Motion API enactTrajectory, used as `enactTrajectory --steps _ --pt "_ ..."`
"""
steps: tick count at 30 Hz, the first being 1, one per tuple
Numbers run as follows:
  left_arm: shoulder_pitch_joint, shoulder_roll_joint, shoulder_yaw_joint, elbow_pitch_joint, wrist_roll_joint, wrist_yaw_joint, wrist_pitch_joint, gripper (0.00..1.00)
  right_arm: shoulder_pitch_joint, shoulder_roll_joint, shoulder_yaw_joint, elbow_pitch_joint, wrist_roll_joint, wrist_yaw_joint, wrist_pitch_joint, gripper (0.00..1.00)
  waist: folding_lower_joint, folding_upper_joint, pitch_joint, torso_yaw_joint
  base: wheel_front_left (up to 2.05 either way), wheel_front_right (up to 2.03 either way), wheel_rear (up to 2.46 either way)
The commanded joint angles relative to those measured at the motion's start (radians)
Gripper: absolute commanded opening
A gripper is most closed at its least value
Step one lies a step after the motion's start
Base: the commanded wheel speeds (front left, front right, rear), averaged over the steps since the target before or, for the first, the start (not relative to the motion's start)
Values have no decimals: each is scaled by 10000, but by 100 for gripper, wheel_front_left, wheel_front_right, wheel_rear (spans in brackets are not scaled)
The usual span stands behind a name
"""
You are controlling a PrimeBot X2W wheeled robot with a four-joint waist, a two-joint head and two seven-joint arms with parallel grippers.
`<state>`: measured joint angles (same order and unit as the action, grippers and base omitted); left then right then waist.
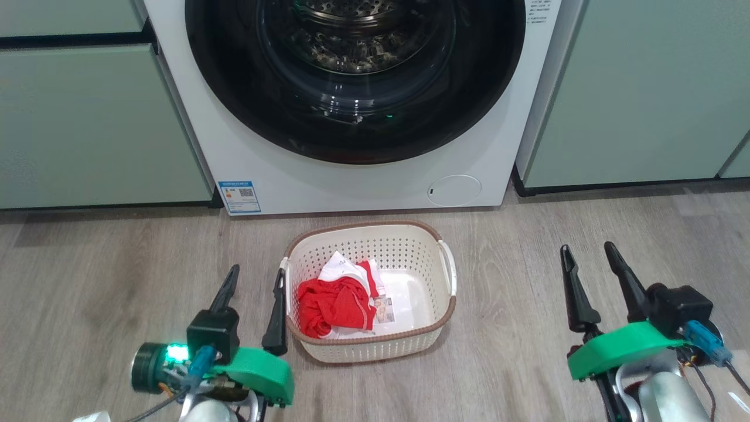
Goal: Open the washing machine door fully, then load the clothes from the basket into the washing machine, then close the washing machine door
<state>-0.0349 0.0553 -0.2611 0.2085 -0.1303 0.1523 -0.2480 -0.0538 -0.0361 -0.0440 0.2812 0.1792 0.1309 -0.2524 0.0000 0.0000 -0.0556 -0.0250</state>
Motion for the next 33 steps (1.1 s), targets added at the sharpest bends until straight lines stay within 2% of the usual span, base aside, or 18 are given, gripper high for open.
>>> enactTrajectory --steps 1,13,33 --pt "-420 -43 372 -299 103 -17 -137 100 -531 -141 249 -288 41 -2 -93 100 0 0 -2 7 0 0 0" --pt "-414 -49 322 -339 -152 37 -137 100 -566 -141 277 -214 -13 -2 -93 100 0 0 0 16 0 0 0" --pt "-384 -50 520 -321 -615 -188 -138 100 -600 -141 301 -164 72 -2 -93 100 0 0 110 27 3 3 -6"
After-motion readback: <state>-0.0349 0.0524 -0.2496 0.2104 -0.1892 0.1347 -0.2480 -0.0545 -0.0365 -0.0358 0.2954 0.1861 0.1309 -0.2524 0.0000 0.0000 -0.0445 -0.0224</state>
